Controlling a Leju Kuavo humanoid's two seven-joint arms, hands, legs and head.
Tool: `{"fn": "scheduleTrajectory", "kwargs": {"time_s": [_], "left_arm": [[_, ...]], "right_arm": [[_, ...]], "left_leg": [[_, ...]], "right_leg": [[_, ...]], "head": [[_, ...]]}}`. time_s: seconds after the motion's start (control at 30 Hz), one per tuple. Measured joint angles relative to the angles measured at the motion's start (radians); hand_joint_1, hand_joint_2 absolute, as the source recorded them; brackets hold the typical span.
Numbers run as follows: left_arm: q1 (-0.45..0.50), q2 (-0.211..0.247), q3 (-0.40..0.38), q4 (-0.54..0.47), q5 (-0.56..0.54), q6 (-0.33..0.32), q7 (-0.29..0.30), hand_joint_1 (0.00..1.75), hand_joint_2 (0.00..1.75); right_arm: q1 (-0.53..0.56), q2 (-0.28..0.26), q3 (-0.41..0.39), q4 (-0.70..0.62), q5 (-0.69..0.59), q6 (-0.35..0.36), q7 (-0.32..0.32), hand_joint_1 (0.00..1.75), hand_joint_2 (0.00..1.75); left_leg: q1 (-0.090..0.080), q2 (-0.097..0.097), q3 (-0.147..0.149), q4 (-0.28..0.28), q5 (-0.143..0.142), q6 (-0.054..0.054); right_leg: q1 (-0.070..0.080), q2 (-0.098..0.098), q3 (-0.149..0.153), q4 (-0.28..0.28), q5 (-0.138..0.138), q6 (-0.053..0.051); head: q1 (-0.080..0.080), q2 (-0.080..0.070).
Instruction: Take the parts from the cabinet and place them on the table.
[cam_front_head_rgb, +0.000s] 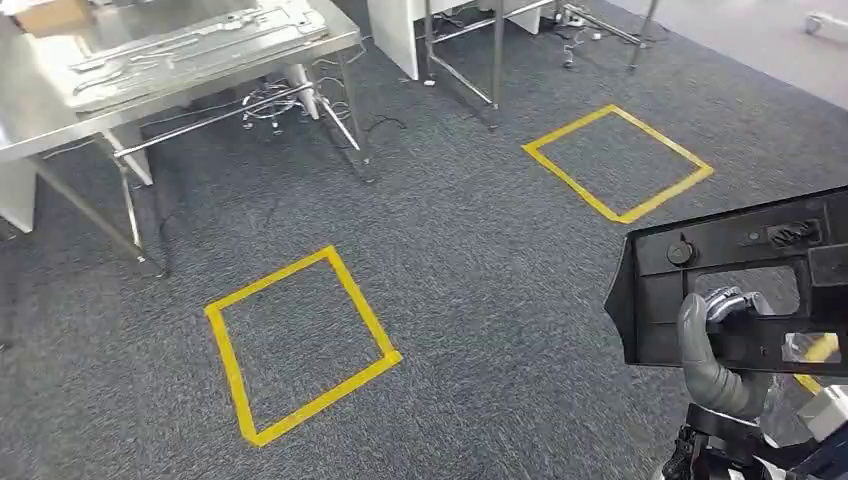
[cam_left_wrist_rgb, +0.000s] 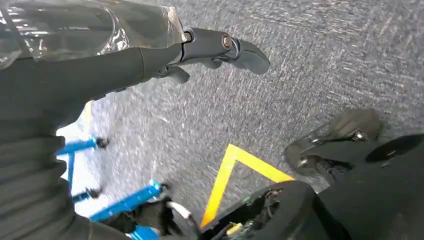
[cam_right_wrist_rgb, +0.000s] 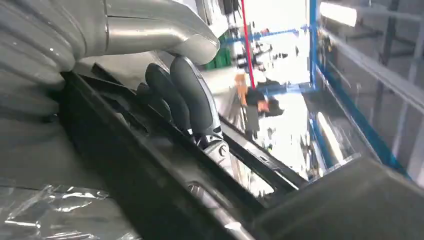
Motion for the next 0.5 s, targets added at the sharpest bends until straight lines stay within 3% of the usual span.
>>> {"fn": "scheduleTrajectory", "kwargs": {"time_s": [0.03,0.07,0.1,0.13,0.17,0.2,0.23,0.27,0.33,0.37,0.4,0.43,0.47,0.5], "left_arm": [[-0.001,0.000,0.000,0.000,0.002,0.000,0.000,0.00,1.75],[0.000,0.000,0.000,0.000,0.002,0.000,0.000,0.00,1.75],[0.002,0.001,0.000,0.000,0.002,0.000,0.000,0.00,1.75],[0.002,0.001,0.000,0.000,0.002,0.000,0.000,0.00,1.75],[0.002,0.001,0.000,0.000,0.002,0.002,0.002,0.00,1.75],[0.002,0.001,0.000,0.000,0.002,0.004,0.005,0.00,1.75],[-0.001,0.003,-0.001,0.000,0.002,0.007,0.007,0.00,1.75],[-0.004,0.003,0.000,0.000,0.002,0.007,0.008,0.00,1.75],[0.000,0.004,-0.001,0.000,0.006,0.011,0.013,0.00,1.75],[0.002,0.004,-0.001,0.000,0.007,0.013,0.018,0.00,1.75],[0.007,0.001,-0.001,0.000,0.009,0.014,0.021,0.00,1.75],[0.004,0.002,-0.001,0.000,0.009,0.015,0.021,0.00,1.75],[0.000,0.001,-0.001,0.000,0.010,0.016,0.021,0.00,1.75],[-0.003,0.000,-0.001,0.000,0.010,0.017,0.021,0.00,1.75]], "right_arm": [[0.000,0.000,0.000,0.001,-0.001,0.000,0.000,1.75,1.75],[0.000,0.000,0.000,0.002,-0.001,0.000,0.000,1.75,1.75],[0.000,0.002,0.000,0.003,-0.001,0.001,0.000,1.75,1.75],[-0.001,0.002,-0.001,0.004,-0.001,0.003,0.000,1.75,1.75],[-0.002,0.002,-0.001,0.004,-0.001,0.003,0.000,1.75,1.75],[-0.003,0.002,-0.001,0.004,-0.001,0.003,0.000,1.75,1.75],[-0.004,0.002,-0.002,0.004,-0.001,0.003,-0.001,1.75,1.75],[-0.003,0.002,-0.004,0.005,-0.001,0.003,-0.002,1.75,1.75],[-0.008,0.002,-0.005,0.006,-0.002,0.004,-0.001,1.75,1.75],[-0.011,0.002,-0.005,0.006,-0.004,0.006,0.000,1.75,1.75],[-0.008,0.002,-0.007,0.006,-0.005,0.006,0.000,1.75,1.75],[-0.009,0.002,-0.007,0.006,-0.006,0.006,0.000,1.75,1.75],[-0.008,0.001,-0.007,0.006,-0.006,0.006,0.000,1.75,1.75],[-0.006,0.001,-0.008,0.006,-0.007,0.006,0.001,1.75,1.75]], "left_leg": [[0.000,0.001,-0.035,0.059,-0.014,0.000],[-0.001,0.001,-0.046,0.071,-0.006,0.002],[-0.003,0.001,-0.031,0.033,0.021,0.007],[-0.005,0.003,0.007,-0.048,0.067,0.017],[-0.011,0.019,0.062,-0.161,0.119,0.032],[-0.022,0.070,0.109,-0.252,0.153,0.050],[-0.035,0.111,0.132,-0.306,0.153,0.059],[-0.035,0.103,0.132,-0.306,0.146,0.058],[-0.038,0.081,0.126,-0.307,0.140,0.056],[-0.032,0.062,0.144,-0.319,0.144,0.057],[-0.023,0.050,0.153,-0.324,0.151,0.055],[-0.020,0.040,0.155,-0.324,0.147,0.064],[-0.020,0.029,0.158,-0.323,0.149,0.072],[-0.021,0.015,0.159,-0.323,0.146,0.074]], "right_leg": [[0.001,-0.013,0.001,0.000,-0.003,0.000],[0.002,-0.025,0.004,0.000,-0.006,0.000],[0.002,-0.037,0.009,-0.001,-0.009,0.000],[0.004,-0.050,0.016,-0.004,-0.012,0.000],[0.006,-0.063,0.028,-0.012,-0.013,0.000],[0.006,-0.071,0.037,-0.022,-0.013,0.000],[0.014,-0.082,0.044,-0.024,-0.017,0.005],[0.014,-0.086,0.045,-0.028,-0.020,0.010],[0.015,-0.116,0.053,-0.034,-0.026,0.018],[0.021,-0.129,0.064,-0.037,-0.033,0.027],[0.013,-0.078,0.064,-0.019,-0.043,0.030],[0.016,-0.028,0.039,0.037,-0.077,0.027],[0.016,-0.001,-0.008,0.128,-0.121,0.025],[0.016,0.011,-0.059,0.221,-0.156,0.024]], "head": [[0.000,0.000],[0.000,0.000],[0.000,0.000],[0.000,0.000],[0.000,0.000],[0.000,0.000],[0.000,0.000],[0.000,0.000],[0.000,0.000],[-0.001,0.000],[0.001,0.000],[0.001,0.000],[0.001,0.000],[0.001,0.000]]}}
